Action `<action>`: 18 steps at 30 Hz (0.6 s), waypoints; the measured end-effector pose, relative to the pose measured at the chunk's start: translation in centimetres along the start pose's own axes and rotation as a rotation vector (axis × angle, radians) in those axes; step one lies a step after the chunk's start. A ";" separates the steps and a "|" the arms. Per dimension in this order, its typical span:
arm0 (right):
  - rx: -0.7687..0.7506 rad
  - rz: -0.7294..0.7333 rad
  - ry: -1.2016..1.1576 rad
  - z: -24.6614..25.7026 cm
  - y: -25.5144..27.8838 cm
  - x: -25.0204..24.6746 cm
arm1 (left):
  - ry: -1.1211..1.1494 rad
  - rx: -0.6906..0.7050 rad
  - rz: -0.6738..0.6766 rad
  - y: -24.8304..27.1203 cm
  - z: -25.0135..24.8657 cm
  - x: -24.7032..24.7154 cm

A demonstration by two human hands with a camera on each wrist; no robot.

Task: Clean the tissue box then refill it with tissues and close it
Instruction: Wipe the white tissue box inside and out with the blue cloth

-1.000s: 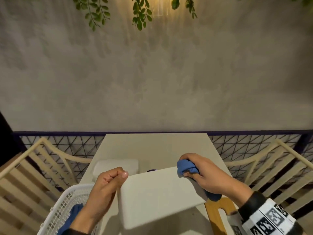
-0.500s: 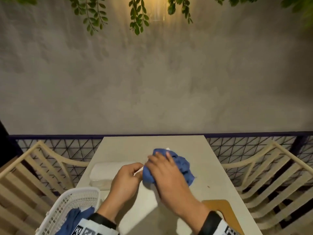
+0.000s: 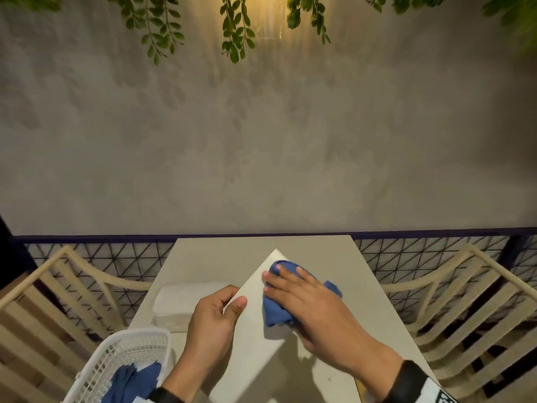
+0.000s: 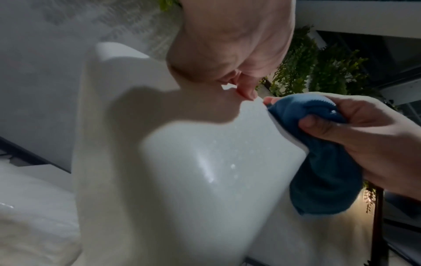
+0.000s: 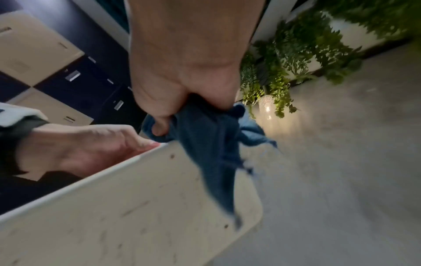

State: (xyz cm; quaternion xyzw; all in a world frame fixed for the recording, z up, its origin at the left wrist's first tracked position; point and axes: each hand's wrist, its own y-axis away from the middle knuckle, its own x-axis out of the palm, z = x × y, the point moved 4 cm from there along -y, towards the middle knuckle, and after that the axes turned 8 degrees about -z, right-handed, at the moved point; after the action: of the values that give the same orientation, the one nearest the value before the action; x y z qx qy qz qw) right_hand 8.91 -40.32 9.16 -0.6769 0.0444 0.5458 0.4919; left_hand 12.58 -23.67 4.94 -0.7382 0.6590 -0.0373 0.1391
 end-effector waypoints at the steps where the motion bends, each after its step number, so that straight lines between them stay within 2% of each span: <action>1: 0.106 -0.049 -0.154 -0.8 -0.2 -0.8 | 0.016 0.005 0.008 0.1 0.1 0.0; 3: 0.395 -0.109 -0.550 -2.9 -0.4 -1.8 | 0.026 0.030 0.032 0.4 -0.1 -0.2; 4: 0.497 -0.094 -0.749 -3.7 -0.4 -2.0 | 0.050 0.046 0.045 0.5 -0.3 -0.3; 6: 0.559 -0.065 -0.955 -4.9 -0.5 -2.1 | 0.104 0.091 0.084 0.7 -0.7 -0.7; 9: 0.530 -0.020 -0.904 -5.8 -0.3 -2.0 | 0.128 0.146 0.118 0.7 -1.0 -1.2; 12: 0.487 0.008 -0.813 -5.7 -0.5 -2.2 | 0.161 0.092 0.163 0.5 -0.2 -0.9; 16: 0.464 0.027 -0.739 -5.6 -0.8 -2.6 | 0.131 0.031 0.333 0.5 -0.4 0.2; 18: 0.407 0.076 -0.588 -4.8 -1.2 -2.4 | 0.079 0.044 0.407 0.6 -1.4 1.3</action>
State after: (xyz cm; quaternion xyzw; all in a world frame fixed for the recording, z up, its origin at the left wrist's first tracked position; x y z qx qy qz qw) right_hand 11.99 -44.25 11.40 -0.3768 0.0341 0.7151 0.5878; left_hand 11.81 -25.24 5.95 -0.5847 0.7985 -0.0518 0.1337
